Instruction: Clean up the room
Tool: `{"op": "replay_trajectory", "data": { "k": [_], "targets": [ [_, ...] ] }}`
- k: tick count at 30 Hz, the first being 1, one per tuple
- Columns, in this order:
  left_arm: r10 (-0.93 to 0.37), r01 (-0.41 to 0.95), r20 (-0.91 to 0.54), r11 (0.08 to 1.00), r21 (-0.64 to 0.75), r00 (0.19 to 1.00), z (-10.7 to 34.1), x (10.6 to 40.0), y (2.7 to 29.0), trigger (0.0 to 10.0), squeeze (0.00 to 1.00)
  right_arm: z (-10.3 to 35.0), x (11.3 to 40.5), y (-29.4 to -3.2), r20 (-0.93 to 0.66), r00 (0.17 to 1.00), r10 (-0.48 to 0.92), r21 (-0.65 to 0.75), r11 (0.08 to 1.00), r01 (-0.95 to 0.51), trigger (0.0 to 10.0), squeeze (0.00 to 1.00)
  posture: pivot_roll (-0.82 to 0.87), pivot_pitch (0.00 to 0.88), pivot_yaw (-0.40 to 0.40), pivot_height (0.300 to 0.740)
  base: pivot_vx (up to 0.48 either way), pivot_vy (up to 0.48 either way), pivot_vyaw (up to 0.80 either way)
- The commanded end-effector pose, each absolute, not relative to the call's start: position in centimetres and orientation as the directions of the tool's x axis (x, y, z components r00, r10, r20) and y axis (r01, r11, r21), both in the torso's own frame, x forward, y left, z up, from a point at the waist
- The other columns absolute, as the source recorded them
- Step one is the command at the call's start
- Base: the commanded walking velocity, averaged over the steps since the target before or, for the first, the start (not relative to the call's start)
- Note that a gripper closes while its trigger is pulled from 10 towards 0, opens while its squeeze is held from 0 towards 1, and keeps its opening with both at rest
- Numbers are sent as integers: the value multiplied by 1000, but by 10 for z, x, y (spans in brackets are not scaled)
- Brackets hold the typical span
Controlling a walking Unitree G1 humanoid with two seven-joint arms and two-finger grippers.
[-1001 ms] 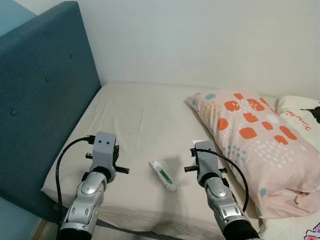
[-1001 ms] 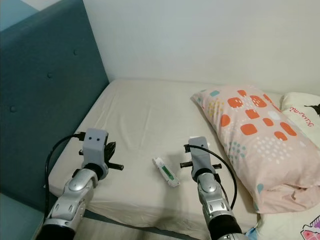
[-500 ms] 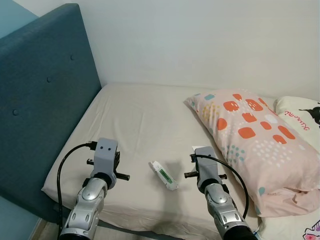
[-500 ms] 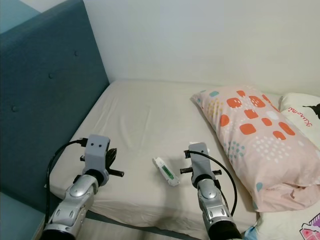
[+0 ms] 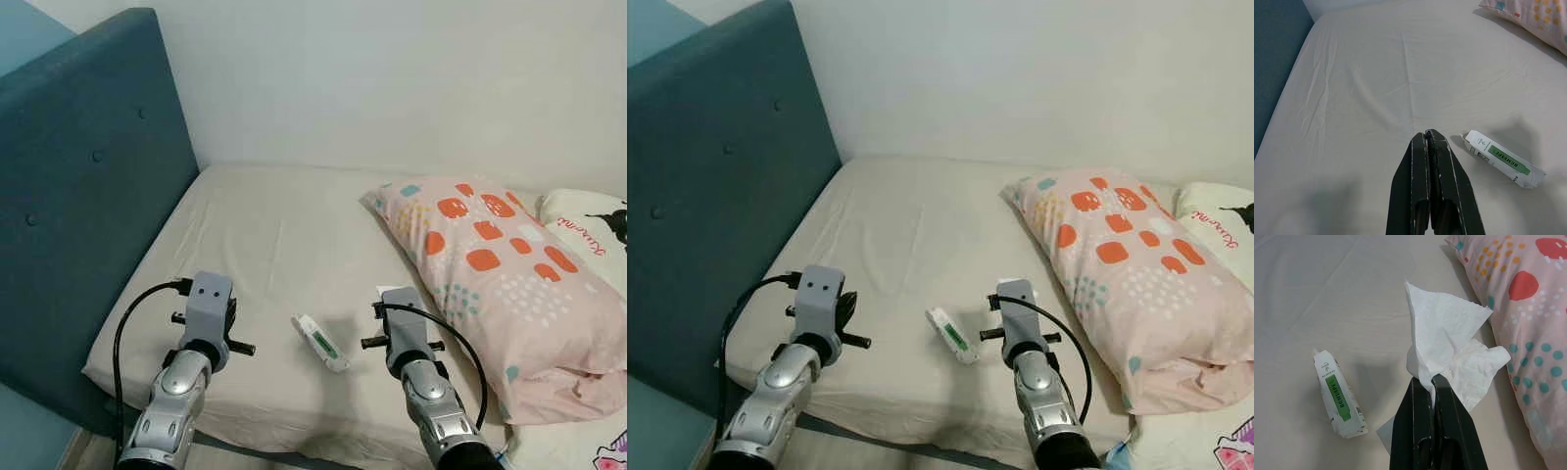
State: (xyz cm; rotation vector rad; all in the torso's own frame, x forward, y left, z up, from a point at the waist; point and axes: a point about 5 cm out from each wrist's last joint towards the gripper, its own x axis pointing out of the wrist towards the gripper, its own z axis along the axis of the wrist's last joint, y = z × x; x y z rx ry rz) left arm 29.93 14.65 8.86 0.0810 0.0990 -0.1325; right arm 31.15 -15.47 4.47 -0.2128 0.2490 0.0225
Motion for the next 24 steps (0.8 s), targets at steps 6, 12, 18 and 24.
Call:
{"op": "replay_trajectory", "data": {
  "k": [6,12,18,24],
  "targets": [
    [-122,133,-128,988,79,984,81,296,148,10000,0,39,308,-151,-263,965,15,-185,980,-66,10000,0,39,113,-1,740,0,0,-554],
    [-119,130,-126,988,79,985,81,296,148,10000,0,40,309,-151,-261,965,17,-185,980,-68,10000,0,38,114,-2,740,0,0,-800],
    [-119,129,-123,989,78,985,83,296,148,10000,0,40,309,-151,-260,965,20,-184,980,-70,10000,0,40,117,-4,740,0,0,-800],
    [-118,128,-119,988,85,986,83,296,148,10000,0,40,310,-150,-262,965,25,-179,981,-74,10000,0,44,116,-6,740,0,0,-800]
  ]
}}
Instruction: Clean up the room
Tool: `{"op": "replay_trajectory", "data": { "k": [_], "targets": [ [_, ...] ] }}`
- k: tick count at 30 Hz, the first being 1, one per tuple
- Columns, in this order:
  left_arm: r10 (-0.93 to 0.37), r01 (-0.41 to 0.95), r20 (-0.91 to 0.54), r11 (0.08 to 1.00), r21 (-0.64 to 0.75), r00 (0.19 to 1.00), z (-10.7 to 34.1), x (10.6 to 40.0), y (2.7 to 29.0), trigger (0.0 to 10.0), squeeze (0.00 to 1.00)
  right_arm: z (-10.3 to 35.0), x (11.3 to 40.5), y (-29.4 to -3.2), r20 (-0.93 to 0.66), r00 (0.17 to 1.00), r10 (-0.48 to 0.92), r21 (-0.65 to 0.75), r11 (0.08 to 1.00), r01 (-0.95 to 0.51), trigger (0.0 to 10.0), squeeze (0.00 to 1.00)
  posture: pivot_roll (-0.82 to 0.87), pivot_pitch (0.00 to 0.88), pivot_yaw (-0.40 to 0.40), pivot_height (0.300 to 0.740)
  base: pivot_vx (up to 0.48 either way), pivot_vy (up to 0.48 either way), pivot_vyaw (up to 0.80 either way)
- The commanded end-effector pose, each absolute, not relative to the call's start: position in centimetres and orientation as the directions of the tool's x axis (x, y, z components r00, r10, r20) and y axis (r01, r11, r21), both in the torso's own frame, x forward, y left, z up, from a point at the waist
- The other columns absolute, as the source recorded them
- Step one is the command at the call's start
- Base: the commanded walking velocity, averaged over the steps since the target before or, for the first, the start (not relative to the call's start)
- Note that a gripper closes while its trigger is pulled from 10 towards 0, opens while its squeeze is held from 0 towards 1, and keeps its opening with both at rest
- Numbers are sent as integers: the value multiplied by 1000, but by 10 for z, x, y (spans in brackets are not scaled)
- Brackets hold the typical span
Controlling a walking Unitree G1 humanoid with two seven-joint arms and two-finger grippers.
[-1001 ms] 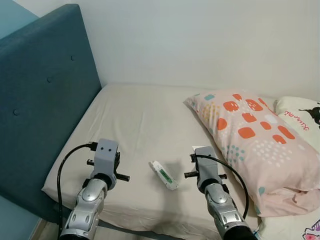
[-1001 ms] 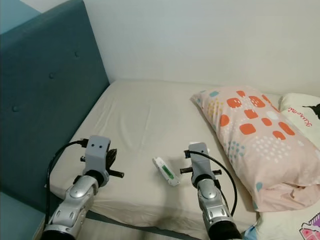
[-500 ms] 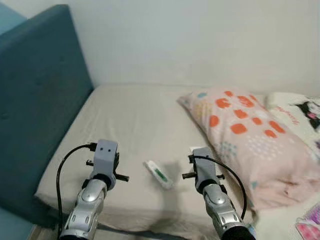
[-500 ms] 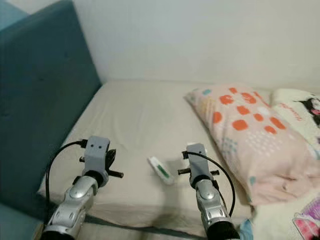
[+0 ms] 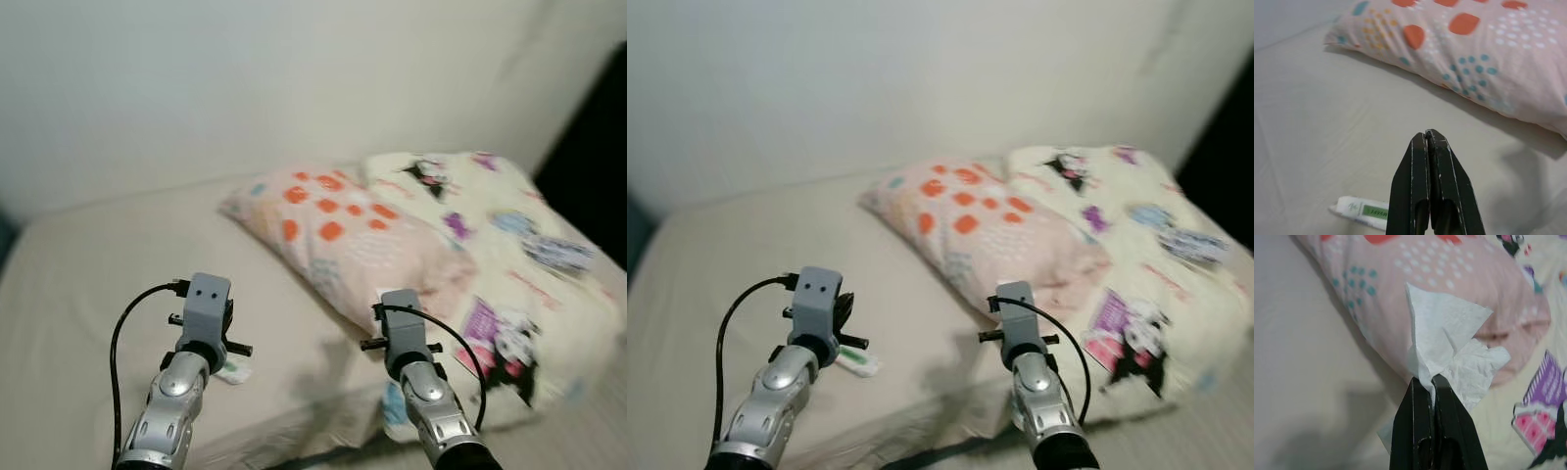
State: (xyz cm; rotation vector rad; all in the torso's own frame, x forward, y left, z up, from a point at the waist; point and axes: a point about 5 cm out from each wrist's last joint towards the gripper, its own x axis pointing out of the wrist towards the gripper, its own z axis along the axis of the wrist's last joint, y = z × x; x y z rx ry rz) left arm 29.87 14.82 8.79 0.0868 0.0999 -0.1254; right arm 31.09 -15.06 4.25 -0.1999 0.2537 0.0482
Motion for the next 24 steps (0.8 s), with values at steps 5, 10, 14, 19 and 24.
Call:
{"op": "replay_trajectory", "data": {
  "k": [5,10,14,19,24],
  "targets": [
    [-117,128,-116,988,88,986,85,297,149,10000,0,41,310,-148,-261,965,29,-175,981,-77,10000,0,45,117,-5,740,0,0,-800],
    [-116,127,-114,988,91,987,85,298,150,10000,0,41,311,-148,-262,965,31,-174,982,-79,10000,0,46,118,-6,740,0,0,-800],
    [-113,124,-112,988,91,987,85,298,150,10000,0,41,311,-147,-263,964,32,-174,981,-80,10000,0,48,118,-7,740,0,0,-800],
    [-114,125,-115,988,95,987,85,297,150,10000,0,41,312,-147,-263,964,34,-174,981,-82,10000,0,49,118,-7,740,0,0,-800],
    [-116,127,-115,987,99,987,85,298,150,10000,0,42,314,-146,-264,964,32,-172,982,-80,10000,0,51,119,-3,740,0,0,-800]
  ]
}}
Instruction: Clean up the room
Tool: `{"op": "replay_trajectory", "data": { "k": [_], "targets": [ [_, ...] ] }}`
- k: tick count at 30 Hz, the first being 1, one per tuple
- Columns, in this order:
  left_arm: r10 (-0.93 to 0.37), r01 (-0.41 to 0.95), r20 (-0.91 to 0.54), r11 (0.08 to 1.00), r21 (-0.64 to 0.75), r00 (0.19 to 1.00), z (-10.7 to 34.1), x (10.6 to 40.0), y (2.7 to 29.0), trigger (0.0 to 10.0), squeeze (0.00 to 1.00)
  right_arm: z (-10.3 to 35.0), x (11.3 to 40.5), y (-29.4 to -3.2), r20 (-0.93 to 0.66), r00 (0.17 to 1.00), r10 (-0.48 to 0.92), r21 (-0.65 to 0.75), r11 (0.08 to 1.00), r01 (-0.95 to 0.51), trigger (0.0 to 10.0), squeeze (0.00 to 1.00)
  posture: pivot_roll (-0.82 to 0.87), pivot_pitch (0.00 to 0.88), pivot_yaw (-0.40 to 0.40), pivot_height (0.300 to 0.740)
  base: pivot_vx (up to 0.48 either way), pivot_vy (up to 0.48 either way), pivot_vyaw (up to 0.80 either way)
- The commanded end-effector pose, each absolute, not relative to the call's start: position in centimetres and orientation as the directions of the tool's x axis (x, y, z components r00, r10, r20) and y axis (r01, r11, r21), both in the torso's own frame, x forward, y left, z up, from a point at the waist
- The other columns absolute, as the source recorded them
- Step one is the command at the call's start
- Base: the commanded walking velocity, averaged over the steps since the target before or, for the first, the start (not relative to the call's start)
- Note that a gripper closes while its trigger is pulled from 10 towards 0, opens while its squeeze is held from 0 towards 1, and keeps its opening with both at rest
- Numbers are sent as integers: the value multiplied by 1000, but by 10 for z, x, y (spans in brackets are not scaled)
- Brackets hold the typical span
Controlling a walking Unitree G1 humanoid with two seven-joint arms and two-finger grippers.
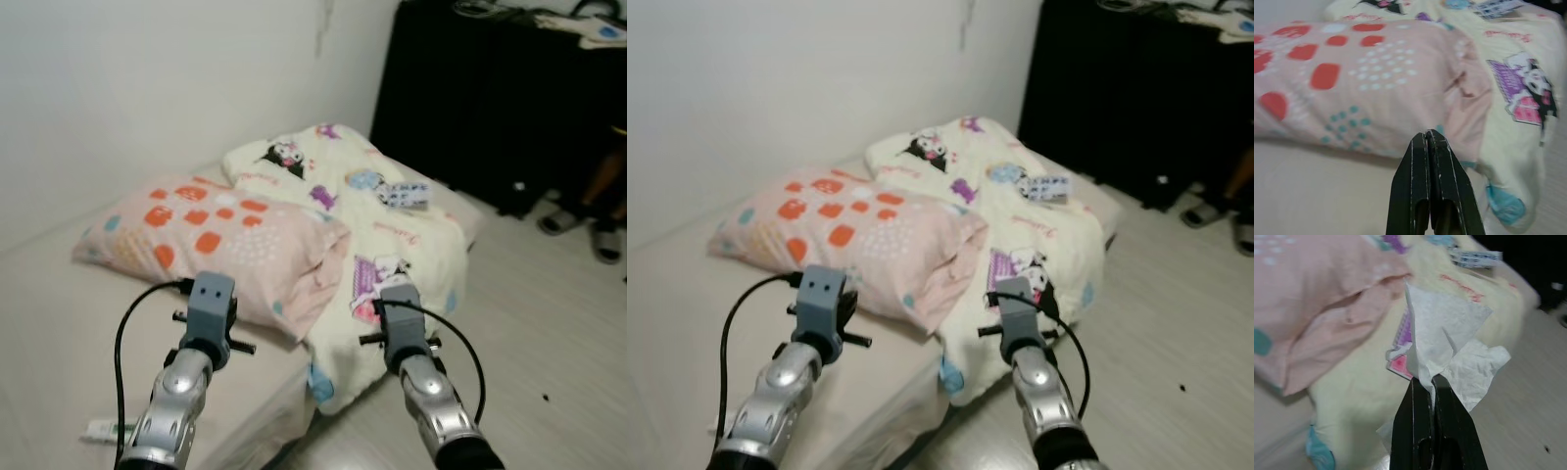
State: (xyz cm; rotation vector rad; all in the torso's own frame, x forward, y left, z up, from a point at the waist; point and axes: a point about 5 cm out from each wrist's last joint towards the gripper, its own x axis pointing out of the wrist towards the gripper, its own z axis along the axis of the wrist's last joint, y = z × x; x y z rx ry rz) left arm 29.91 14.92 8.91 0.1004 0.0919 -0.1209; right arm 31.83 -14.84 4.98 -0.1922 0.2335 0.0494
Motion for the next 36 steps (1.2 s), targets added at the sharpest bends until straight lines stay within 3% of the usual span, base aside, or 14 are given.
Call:
{"op": "replay_trajectory", "data": {
  "k": [1,36],
  "targets": [
    [-116,127,-115,987,99,987,85,298,150,10000,0,42,314,-145,-264,964,31,-171,982,-79,10000,0,51,119,-3,740,0,0,-800],
    [-106,117,-111,988,98,988,86,303,152,10000,0,39,314,-142,-266,964,12,-154,987,-54,10000,0,60,113,31,740,0,0,-800]
  ]
}}
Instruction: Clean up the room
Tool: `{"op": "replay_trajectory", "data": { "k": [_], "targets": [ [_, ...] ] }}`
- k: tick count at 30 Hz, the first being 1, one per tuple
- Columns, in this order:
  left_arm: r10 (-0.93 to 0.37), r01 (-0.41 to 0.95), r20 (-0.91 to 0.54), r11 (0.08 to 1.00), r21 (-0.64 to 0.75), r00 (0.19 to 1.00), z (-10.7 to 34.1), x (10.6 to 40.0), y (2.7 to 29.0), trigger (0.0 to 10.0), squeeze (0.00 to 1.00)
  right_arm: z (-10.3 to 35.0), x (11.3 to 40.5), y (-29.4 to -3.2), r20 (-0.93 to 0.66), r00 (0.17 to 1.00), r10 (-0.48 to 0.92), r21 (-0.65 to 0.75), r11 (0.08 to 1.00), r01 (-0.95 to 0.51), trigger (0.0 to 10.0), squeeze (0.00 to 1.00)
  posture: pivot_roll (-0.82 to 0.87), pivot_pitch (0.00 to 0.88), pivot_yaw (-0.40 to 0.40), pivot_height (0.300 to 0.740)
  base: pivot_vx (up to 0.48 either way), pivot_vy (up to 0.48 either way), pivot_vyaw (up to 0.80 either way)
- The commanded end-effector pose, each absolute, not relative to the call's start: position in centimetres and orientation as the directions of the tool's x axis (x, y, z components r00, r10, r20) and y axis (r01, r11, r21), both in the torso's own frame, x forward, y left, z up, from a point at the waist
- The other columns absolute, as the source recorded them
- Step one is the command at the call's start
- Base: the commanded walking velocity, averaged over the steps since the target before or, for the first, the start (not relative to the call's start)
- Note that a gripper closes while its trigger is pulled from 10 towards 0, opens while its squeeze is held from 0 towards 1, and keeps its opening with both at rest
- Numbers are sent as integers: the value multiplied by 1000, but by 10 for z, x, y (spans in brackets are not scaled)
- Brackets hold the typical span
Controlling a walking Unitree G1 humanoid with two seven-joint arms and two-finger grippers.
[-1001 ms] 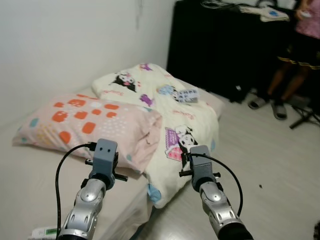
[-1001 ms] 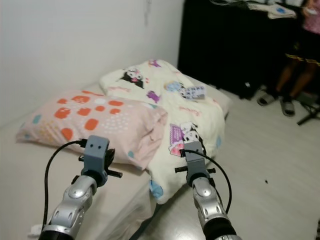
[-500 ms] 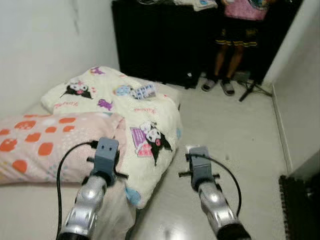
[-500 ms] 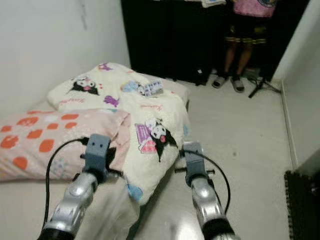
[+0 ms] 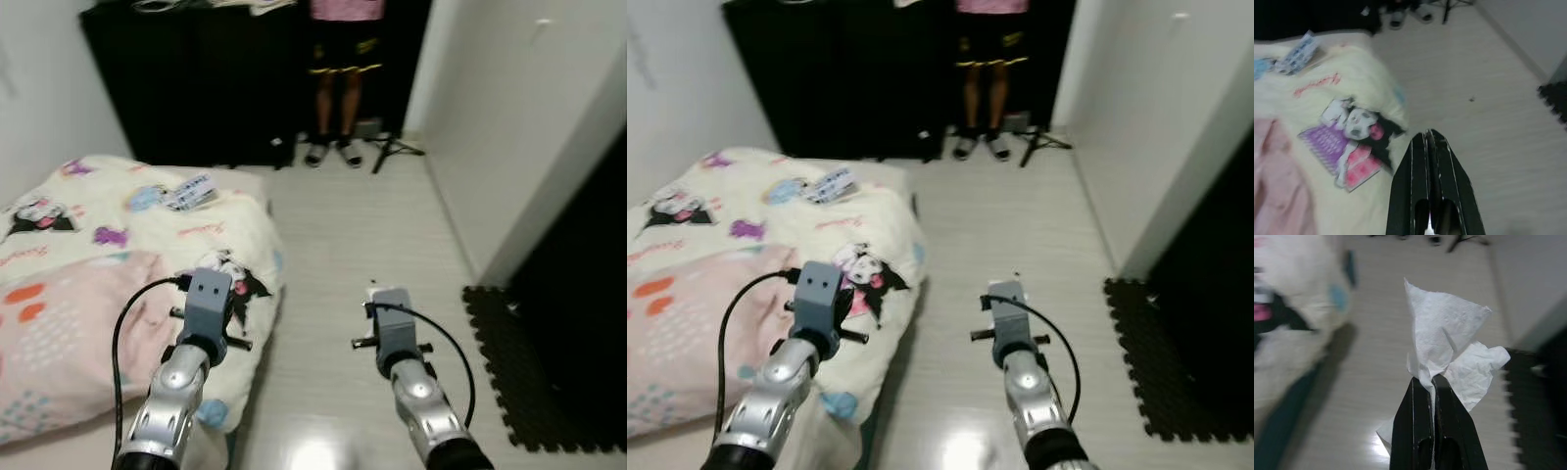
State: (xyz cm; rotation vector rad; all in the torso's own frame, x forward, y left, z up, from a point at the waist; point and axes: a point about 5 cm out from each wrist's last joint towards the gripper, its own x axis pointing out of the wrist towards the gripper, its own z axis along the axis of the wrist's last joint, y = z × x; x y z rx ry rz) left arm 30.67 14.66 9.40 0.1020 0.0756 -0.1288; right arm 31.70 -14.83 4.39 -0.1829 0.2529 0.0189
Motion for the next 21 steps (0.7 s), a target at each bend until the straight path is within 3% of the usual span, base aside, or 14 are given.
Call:
{"op": "replay_trajectory", "data": {
  "k": [1,21],
  "targets": [
    [-106,117,-111,988,98,988,86,303,152,10000,0,39,314,-142,-266,964,12,-154,987,-54,10000,0,60,113,31,740,0,0,-800],
    [-104,115,-113,989,96,988,85,303,152,10000,0,39,315,-140,-268,963,19,-154,986,-63,10000,0,59,111,24,740,0,0,-800]
  ]
}}
